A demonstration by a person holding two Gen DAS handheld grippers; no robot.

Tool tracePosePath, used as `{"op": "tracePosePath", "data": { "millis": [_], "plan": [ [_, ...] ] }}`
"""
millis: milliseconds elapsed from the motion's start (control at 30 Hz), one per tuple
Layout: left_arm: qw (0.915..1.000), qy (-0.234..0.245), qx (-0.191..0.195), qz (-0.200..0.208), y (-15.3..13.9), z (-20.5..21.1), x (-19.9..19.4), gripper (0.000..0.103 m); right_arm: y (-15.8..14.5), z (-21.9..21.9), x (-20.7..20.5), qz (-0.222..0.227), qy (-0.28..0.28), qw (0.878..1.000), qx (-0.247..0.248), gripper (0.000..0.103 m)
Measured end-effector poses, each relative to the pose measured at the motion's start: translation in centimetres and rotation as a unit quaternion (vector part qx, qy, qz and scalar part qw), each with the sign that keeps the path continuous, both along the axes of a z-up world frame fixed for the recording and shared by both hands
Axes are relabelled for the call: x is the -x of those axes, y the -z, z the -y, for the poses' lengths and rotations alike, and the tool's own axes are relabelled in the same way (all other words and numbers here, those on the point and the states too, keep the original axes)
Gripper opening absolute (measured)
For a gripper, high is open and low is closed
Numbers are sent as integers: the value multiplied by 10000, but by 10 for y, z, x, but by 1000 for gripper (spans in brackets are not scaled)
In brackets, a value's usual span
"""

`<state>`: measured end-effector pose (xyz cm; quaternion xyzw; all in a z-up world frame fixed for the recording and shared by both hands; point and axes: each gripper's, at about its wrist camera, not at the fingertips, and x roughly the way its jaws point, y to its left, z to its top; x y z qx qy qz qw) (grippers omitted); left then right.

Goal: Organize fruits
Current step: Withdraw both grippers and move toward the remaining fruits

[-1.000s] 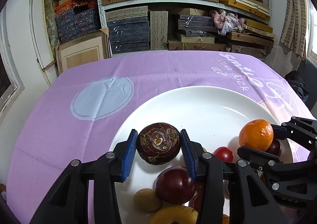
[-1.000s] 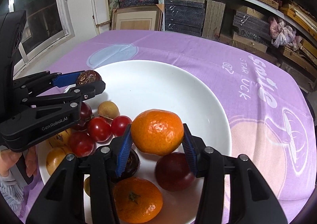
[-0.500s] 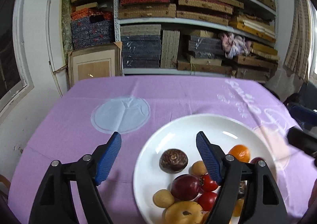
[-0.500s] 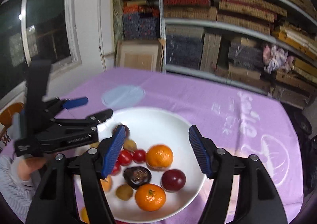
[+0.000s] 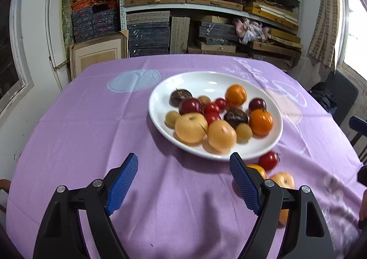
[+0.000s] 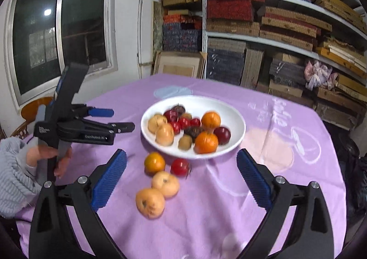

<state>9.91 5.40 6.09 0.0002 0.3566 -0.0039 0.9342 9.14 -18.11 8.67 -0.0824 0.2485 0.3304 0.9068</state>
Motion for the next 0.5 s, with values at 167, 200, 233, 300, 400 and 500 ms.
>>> {"op": "tracePosePath", "data": {
  "millis": [167,200,233,300,400,500],
  "plan": [
    [9994,289,-159,-133,20,32,5,83,44,-14,3,-530,-181,9980,296,95],
    [9992,327,-213,-125,22,36,5,83,48,-16,3,-622,-241,9972,349,95],
    [9989,370,-245,-126,23,41,4,83,52,-18,4,-667,-282,9967,365,95],
    [9984,438,-302,-167,28,46,2,83,57,-22,5,-713,-350,9959,436,95],
    [9980,484,-340,-232,36,51,-2,83,65,-32,6,-768,-442,9946,547,95],
    [9978,500,-332,-284,41,52,-6,83,72,-38,4,-852,-506,9930,641,95]
  ]
}}
